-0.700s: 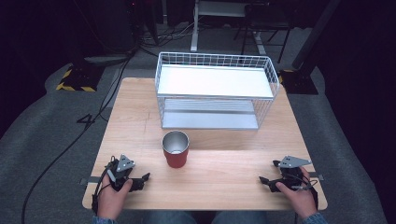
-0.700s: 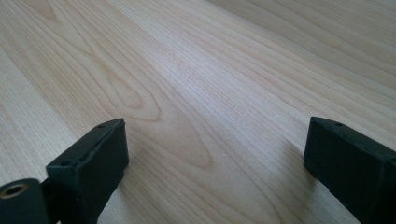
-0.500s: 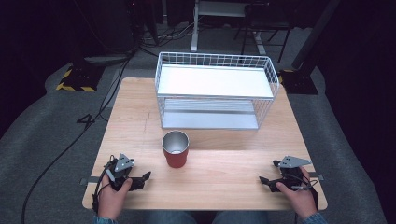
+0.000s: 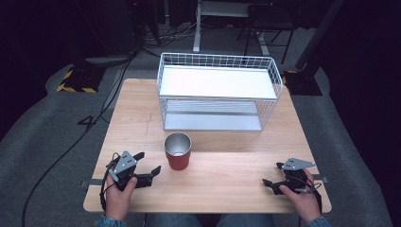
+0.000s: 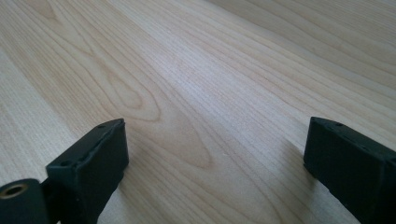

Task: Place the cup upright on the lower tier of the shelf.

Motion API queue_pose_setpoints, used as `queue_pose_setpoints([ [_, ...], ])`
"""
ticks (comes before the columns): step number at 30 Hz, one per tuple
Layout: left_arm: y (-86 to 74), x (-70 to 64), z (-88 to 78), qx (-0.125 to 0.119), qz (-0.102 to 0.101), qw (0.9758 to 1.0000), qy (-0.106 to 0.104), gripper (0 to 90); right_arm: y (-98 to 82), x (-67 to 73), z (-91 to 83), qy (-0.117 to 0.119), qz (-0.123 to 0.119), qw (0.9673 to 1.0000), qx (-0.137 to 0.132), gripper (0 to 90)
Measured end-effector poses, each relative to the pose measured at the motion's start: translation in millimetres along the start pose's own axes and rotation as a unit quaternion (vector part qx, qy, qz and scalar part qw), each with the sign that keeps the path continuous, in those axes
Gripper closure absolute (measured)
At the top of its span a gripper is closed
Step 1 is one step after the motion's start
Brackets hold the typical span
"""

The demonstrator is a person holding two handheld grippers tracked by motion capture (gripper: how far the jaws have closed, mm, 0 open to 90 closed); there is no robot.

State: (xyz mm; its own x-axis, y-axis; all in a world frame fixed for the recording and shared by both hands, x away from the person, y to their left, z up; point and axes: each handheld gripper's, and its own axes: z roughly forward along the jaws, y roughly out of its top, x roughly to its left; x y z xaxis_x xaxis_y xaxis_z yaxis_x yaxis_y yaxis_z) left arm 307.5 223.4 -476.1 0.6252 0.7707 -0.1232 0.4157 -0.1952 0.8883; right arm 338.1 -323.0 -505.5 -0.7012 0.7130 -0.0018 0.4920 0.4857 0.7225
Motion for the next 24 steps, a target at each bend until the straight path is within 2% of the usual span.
queue_pose_setpoints([
  [8, 3.7, -10.8, 14.1, -0.028, 0.003, 0.9996, -0.007, 15.5, 0.0, 0.0, 0.0, 0.0, 0.0, 1.0, 0.0, 6.5],
  [21, 6.0, -22.8, 38.0, -0.029, 0.009, 0.9992, -0.025, 15.5, 0.0, 0.1, 0.0, 0.0, 0.0, 1.0, 0.0, 6.5],
  [24, 7.8, -26.5, 44.2, -0.029, 0.002, 0.9992, -0.029, 15.3, 0.0, 0.0, 0.0, 0.0, 0.0, 1.0, 0.0, 6.5],
])
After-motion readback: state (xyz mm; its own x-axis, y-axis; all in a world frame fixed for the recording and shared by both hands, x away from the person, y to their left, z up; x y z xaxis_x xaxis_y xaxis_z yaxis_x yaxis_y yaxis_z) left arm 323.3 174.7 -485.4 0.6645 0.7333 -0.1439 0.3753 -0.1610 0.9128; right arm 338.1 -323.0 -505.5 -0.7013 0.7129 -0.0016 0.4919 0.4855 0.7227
